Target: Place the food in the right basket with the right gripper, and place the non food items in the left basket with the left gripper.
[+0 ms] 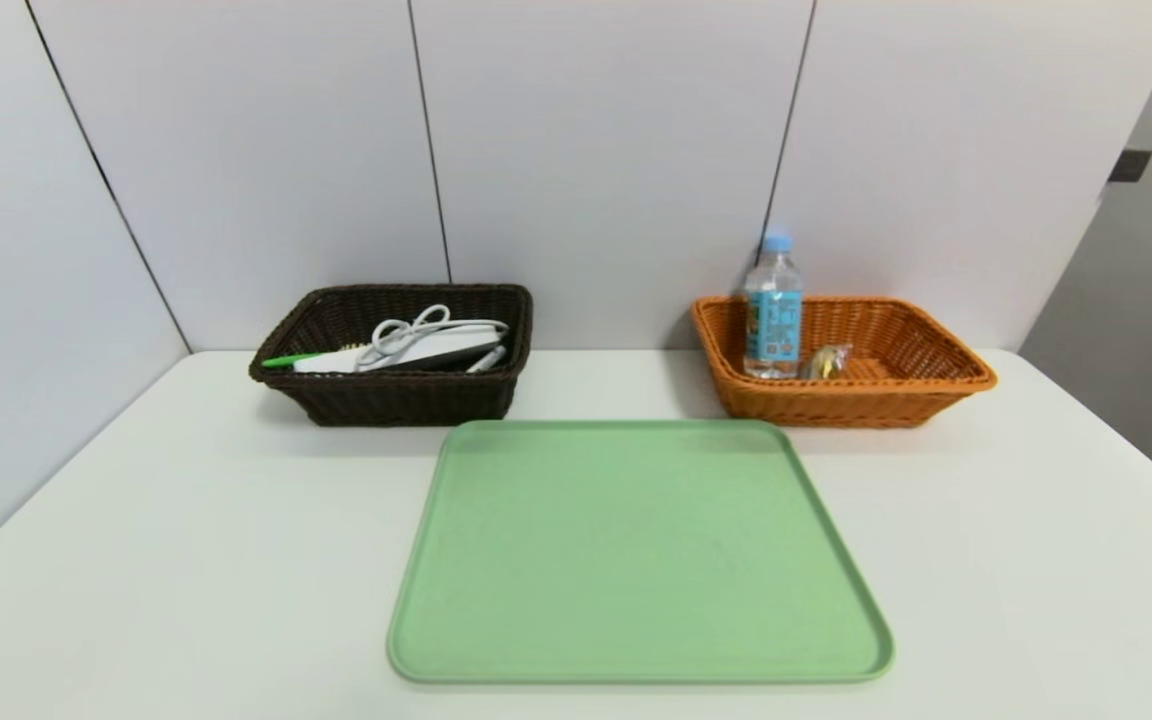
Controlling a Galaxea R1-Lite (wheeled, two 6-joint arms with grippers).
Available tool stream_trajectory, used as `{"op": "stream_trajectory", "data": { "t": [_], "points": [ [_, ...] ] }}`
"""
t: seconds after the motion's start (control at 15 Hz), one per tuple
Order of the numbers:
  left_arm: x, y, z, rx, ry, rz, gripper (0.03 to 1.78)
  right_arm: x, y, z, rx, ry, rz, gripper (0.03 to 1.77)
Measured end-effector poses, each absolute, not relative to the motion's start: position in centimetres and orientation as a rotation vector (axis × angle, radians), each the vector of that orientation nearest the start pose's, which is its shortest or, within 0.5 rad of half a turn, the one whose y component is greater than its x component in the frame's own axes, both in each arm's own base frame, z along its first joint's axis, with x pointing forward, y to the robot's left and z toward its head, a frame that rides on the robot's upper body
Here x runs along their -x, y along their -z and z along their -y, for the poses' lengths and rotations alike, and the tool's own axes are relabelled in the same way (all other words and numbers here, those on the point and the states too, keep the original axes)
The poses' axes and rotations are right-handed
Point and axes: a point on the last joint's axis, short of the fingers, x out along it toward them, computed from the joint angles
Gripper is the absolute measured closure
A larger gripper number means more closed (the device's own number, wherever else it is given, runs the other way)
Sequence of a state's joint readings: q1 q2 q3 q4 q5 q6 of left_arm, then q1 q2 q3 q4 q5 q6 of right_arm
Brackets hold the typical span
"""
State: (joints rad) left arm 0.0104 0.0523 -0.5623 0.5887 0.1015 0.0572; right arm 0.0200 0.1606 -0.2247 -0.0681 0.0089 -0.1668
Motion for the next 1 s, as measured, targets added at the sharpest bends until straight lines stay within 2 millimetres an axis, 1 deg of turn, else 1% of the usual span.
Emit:
{"op": "stream_trajectory", "data": {
  "t": [0.13,0.27,0.4,0.47,0.6,0.73,0.8,0.87,1.0],
  "points": [
    [7.9,-15.0,-0.1,-0.078,-0.106,-0.053,0.12,3.2,-13.2,0.0,0.189,-0.004,0.173,0.1],
    [7.0,-13.7,-0.1,-0.094,-0.093,-0.055,0.12,2.9,-11.3,0.0,0.224,0.0,0.176,0.1],
    [5.6,-12.6,-0.1,-0.114,-0.088,-0.024,0.12,2.6,-10.2,0.0,0.244,-0.009,0.211,0.1],
    [4.8,-11.6,-0.1,-0.125,-0.087,-0.016,0.12,2.5,-9.7,0.0,0.244,-0.01,0.189,0.1],
    [3.2,-9.5,-0.1,-0.154,-0.07,0.008,0.12,2.3,-8.2,0.0,0.23,-0.027,0.062,0.1],
    [2.6,-9.0,0.0,-0.158,-0.031,0.097,0.12,2.3,-7.6,-0.1,0.202,-0.064,0.01,0.1],
    [2.4,-8.7,0.1,-0.156,-0.002,0.089,0.12,2.3,-7.6,-0.1,0.195,-0.065,0.01,0.1],
    [2.4,-8.1,0.1,-0.141,0.024,0.045,0.12,2.3,-7.5,-0.1,0.189,-0.065,0.006,0.1],
    [2.3,-7.7,0.1,-0.069,0.026,0.01,0.12,2.3,-7.5,-0.1,0.155,-0.062,0.0,0.1]
  ]
}}
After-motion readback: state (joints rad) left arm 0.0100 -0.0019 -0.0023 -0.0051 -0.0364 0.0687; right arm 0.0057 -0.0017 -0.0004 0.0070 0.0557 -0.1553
